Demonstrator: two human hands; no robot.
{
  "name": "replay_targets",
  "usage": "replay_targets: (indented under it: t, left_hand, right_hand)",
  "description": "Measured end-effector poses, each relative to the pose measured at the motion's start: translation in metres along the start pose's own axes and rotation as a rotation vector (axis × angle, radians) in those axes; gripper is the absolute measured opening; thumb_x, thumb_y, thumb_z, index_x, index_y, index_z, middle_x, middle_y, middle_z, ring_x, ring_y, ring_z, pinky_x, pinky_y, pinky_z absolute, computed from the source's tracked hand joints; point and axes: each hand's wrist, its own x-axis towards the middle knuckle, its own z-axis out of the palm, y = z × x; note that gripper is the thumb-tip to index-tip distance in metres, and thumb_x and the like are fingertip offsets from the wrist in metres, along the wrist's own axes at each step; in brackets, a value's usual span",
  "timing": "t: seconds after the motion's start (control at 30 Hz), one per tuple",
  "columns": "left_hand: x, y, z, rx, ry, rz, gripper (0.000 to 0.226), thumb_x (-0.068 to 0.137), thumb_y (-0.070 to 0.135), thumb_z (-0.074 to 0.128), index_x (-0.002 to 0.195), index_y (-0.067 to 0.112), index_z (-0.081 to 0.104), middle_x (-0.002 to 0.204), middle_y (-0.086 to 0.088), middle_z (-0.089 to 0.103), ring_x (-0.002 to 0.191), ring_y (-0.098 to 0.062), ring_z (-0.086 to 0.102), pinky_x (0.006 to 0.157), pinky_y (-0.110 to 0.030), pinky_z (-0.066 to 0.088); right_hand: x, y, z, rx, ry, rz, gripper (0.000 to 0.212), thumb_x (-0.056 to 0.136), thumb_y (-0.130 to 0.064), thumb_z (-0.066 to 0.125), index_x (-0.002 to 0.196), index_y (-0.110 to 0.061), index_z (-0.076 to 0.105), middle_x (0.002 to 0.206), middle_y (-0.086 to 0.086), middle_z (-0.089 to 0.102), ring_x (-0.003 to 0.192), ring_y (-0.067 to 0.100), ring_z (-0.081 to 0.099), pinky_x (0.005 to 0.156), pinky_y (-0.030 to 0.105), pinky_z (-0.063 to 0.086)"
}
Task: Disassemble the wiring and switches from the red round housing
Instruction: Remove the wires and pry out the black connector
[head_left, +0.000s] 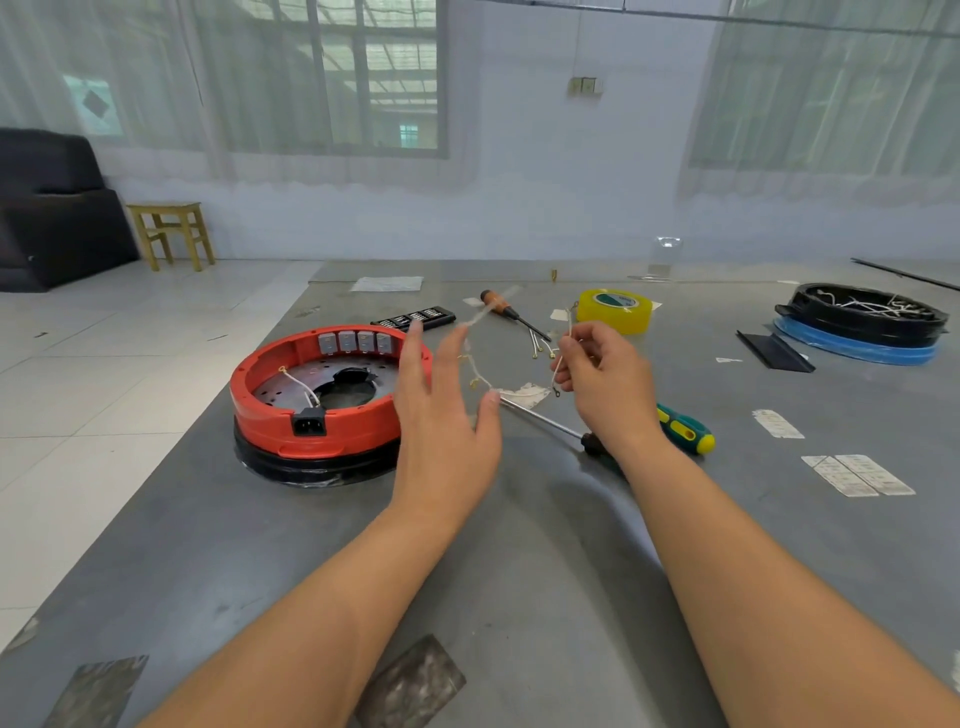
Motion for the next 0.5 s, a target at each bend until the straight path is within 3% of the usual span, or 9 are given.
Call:
replay_targets:
  t: [0.03,0.1,0.2,0.27,0.37,0.5]
  left_hand:
    - [0.004,0.000,0.005,-0.147,-0.030,-0.121,0.066,0.101,0.012,0.066,0.158,0.023,0.037,0.163,-0.007,0.034,0.146,-0.034,0.043,0.123,-0.043,0.037]
    - [0.013,0.002,0.014,-0.436,-0.041,-0.387,0.059,0.104,0.010,0.060,0.155,0.026,0.034,0.135,-0.001,0.059,0.110,-0.030,0.071,0.097,-0.042,0.060]
    - [0.025,-0.001,0.027,-0.685,-0.032,-0.625,0.023,0.109,0.006,0.050,0.127,0.019,0.051,0.104,-0.010,0.074,0.083,-0.025,0.078,0.071,-0.031,0.065]
    - [0.031,-0.007,0.033,-0.741,-0.047,-0.695,0.016,0.109,0.003,0.047,0.109,0.014,0.059,0.094,-0.015,0.076,0.070,-0.019,0.078,0.061,-0.026,0.063]
    - [0.037,-0.016,0.040,-0.829,-0.017,-0.766,0.013,0.108,0.000,0.049,0.105,0.007,0.059,0.092,-0.018,0.076,0.069,-0.018,0.079,0.059,-0.025,0.062]
    - [0.042,-0.019,0.046,-0.946,0.040,-0.784,0.005,0.107,0.000,0.052,0.109,0.001,0.057,0.097,-0.021,0.077,0.081,-0.028,0.081,0.064,-0.029,0.063]
  right_hand:
    - [0.005,0.001,0.002,-0.007,0.007,0.000,0.016,0.103,-0.020,0.058,0.089,-0.027,0.063,0.075,-0.003,0.071,0.063,0.008,0.064,0.069,0.031,0.058]
    - [0.014,0.003,0.004,-0.056,0.027,-0.014,0.014,0.101,-0.022,0.061,0.089,-0.028,0.064,0.073,-0.006,0.070,0.064,0.009,0.065,0.069,0.033,0.059]
    - [0.025,0.007,0.007,-0.191,0.036,-0.045,0.009,0.100,-0.027,0.063,0.091,-0.027,0.066,0.074,-0.009,0.070,0.070,0.013,0.068,0.071,0.036,0.058]
    - [0.031,0.012,0.010,-0.208,0.014,-0.035,0.009,0.100,-0.026,0.063,0.093,-0.024,0.068,0.076,-0.006,0.071,0.070,0.014,0.067,0.074,0.038,0.058]
    - [0.033,0.017,0.016,-0.197,-0.016,0.007,0.011,0.102,-0.030,0.059,0.099,-0.026,0.069,0.081,-0.006,0.072,0.074,0.009,0.067,0.077,0.038,0.058]
    - [0.028,0.020,0.023,-0.255,0.066,-0.034,0.029,0.102,-0.036,0.058,0.126,-0.019,0.063,0.109,-0.004,0.065,0.100,0.016,0.062,0.088,0.035,0.052]
